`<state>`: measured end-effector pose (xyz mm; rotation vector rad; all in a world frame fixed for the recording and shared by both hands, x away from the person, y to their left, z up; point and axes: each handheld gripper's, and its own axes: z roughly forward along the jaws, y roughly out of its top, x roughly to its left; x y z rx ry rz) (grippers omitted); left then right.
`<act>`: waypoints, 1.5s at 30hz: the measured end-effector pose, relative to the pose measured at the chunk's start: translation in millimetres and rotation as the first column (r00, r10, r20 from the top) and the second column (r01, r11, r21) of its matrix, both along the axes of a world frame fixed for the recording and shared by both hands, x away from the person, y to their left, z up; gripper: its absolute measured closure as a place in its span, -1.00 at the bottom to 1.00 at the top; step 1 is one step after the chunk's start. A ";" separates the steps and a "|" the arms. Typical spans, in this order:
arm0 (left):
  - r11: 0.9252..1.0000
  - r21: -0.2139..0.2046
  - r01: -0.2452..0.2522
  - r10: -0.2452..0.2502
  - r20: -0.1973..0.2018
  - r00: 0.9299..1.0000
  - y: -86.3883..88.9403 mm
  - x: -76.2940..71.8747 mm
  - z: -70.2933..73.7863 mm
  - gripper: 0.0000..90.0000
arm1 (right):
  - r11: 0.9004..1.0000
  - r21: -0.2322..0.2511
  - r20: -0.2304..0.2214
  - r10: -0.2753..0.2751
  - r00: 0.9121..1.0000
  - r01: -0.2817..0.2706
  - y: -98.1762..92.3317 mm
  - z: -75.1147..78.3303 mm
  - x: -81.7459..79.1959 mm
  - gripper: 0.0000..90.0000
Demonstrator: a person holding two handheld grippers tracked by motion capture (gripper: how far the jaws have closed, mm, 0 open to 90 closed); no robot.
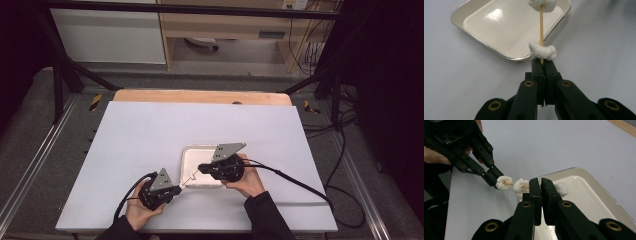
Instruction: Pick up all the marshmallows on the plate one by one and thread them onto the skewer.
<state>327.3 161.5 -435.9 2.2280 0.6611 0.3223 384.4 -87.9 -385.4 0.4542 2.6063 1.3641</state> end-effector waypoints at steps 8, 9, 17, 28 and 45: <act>0.997 -0.081 -0.006 0.006 -0.001 1.000 7.6 1.8 3.6 0.98 | 0.998 0.047 -0.003 -0.032 0.999 0.033 -3.5 4.8 -0.7 0.81; 0.996 -0.084 -0.007 0.008 0.001 1.000 8.1 1.7 4.2 0.98 | 0.997 0.064 -0.011 -0.033 0.999 0.033 -3.8 5.7 -0.7 0.70; 0.994 -0.107 -0.009 0.010 0.013 1.000 10.5 1.4 5.0 0.98 | 0.992 0.117 -0.023 -0.045 0.999 0.047 -11.5 13.8 -5.2 0.44; 0.993 -0.120 -0.007 0.010 0.027 1.000 11.5 -0.1 3.8 0.98 | 0.969 0.205 0.012 -0.143 0.990 0.137 -31.3 24.3 -5.5 0.03; 0.992 -0.102 0.069 -0.063 0.064 0.996 6.5 -6.1 5.1 0.98 | 0.963 0.257 -0.077 -0.070 0.995 0.087 -26.1 10.5 1.9 0.91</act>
